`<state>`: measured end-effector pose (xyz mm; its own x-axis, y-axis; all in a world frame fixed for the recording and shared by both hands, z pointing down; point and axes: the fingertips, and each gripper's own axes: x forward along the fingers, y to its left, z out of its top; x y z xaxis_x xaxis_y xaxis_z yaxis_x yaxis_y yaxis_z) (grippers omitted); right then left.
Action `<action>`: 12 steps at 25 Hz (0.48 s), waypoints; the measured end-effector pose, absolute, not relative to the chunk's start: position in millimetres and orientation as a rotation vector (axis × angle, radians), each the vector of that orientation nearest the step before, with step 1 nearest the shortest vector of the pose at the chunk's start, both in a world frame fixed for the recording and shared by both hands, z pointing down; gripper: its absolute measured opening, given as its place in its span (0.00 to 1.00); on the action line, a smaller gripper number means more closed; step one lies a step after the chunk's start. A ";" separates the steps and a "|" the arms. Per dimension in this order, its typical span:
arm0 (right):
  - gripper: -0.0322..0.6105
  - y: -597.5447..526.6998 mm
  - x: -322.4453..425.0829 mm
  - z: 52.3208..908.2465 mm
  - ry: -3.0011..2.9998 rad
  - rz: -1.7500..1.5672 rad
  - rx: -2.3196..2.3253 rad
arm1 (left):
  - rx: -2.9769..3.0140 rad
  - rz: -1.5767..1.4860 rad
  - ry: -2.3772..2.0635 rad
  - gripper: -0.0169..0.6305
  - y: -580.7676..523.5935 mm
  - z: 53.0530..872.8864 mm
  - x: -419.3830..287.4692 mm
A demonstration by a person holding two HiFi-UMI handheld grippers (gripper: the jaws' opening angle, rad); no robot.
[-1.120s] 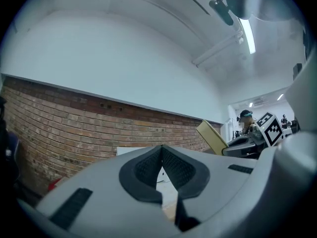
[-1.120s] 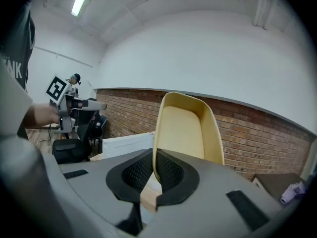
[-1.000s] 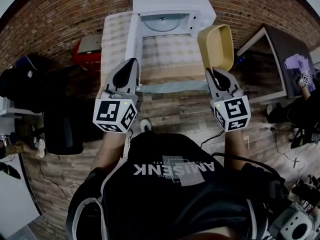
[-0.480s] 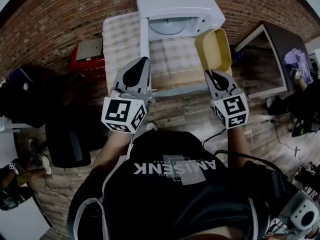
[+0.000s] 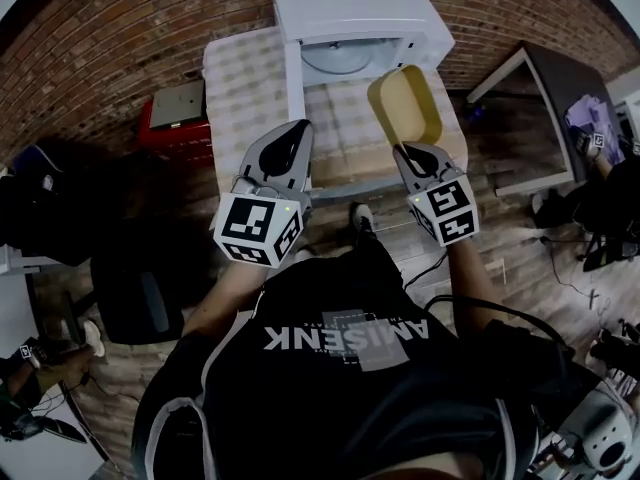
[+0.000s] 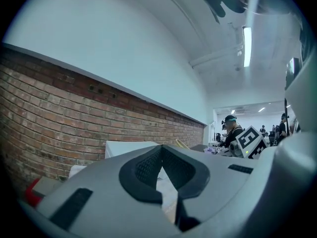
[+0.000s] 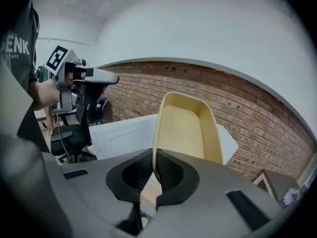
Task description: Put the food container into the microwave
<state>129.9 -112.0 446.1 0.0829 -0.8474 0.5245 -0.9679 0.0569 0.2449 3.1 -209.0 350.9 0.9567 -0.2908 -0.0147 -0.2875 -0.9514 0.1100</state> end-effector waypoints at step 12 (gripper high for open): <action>0.12 -164.4 158.8 515.7 -1.860 0.342 1.517 | 2.966 -0.025 -0.664 0.05 -247.4 346.2 11.7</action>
<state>158.8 -164.4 515.7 -0.0666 -0.7493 0.6589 -0.9346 0.2781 0.2218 11.7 -247.4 346.2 0.9046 -0.4263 0.0061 -0.4246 -0.8995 0.1028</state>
